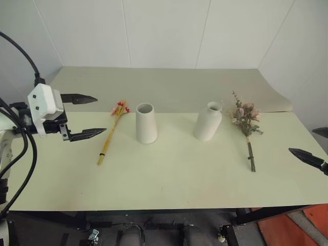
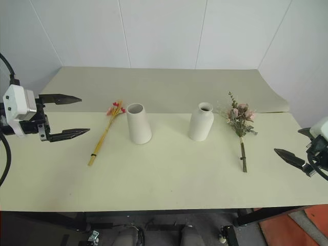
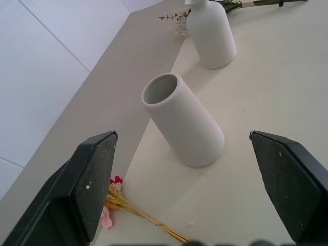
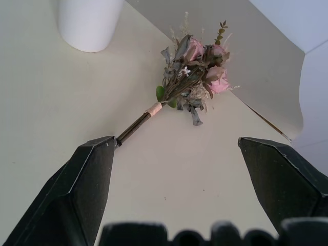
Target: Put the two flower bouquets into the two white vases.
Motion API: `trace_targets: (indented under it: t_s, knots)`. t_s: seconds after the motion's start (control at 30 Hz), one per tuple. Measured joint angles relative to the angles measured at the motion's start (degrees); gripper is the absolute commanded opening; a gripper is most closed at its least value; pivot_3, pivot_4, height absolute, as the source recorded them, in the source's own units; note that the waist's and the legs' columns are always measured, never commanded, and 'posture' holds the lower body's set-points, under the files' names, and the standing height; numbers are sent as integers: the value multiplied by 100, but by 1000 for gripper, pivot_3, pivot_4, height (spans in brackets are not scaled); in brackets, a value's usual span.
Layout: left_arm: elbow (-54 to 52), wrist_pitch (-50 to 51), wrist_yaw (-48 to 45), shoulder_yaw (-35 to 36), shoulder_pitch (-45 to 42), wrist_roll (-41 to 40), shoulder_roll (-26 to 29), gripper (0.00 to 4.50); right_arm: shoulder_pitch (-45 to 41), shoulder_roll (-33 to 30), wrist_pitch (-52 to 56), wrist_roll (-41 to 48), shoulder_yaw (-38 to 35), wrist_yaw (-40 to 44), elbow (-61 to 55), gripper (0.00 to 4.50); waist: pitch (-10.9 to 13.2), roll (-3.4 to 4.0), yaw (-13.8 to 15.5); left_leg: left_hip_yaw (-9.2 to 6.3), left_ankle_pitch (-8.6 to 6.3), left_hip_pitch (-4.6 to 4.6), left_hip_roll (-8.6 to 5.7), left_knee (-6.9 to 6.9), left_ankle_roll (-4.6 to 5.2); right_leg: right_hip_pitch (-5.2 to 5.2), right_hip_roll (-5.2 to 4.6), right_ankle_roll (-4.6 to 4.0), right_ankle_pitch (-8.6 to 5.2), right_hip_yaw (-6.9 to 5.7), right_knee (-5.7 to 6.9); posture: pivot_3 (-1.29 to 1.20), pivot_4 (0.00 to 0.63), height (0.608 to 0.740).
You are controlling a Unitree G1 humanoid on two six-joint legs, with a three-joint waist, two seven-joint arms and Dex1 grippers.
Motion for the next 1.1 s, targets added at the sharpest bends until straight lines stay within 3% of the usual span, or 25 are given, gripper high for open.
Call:
trace_targets:
  t_s: [0.33, 0.5, 0.7, 0.87, 1.1]
  knots:
    - [111, 6, -28, -33, 0, -1, -22, 4500, -290, -34, 841, 77, 1, -247, -32, 4473, 0, 0, -2, 0, 0, -1, 0, 0, 0, -1, 0, 0, 0, 0, 0, 0, 150, 740]
    - [116, -3, -30, -318, -273, 5, -230, 4500, -1016, -570, 1860, 417, 376, -354, 61, 4473, -1, -1, -10, 1, 0, 2, 3, 1, 0, 1, 1, -24, -11, 1, 1, 0, 150, 740]
    - [69, 13, -18, -868, -660, 73, -618, 4500, -3244, -457, 2670, 516, 2582, -1026, 1047, 4473, -1, -2, -69, 1, 0, -6, 3, -2, 1, -9, 6, -5, 6, 7, 1, 0, 150, 740]
    - [-59, 44, 58, -1247, -688, 196, -859, 4500, -5165, 327, 2749, -207, 4483, -1409, 3124, 4473, 1, -3, -141, 1, 1, -22, 0, 1, 3, -23, 7, -26, 22, 9, 4, 0, 150, 740]
    - [-491, 286, 321, -1393, -412, 325, -914, 4500, -6589, 1114, 2040, -1069, 5595, -1329, 5676, 4473, 1, 1, -159, 1, 2, -95, -5, 8, 4, -94, 6, -37, 38, 11, 10, 0, 150, 740]
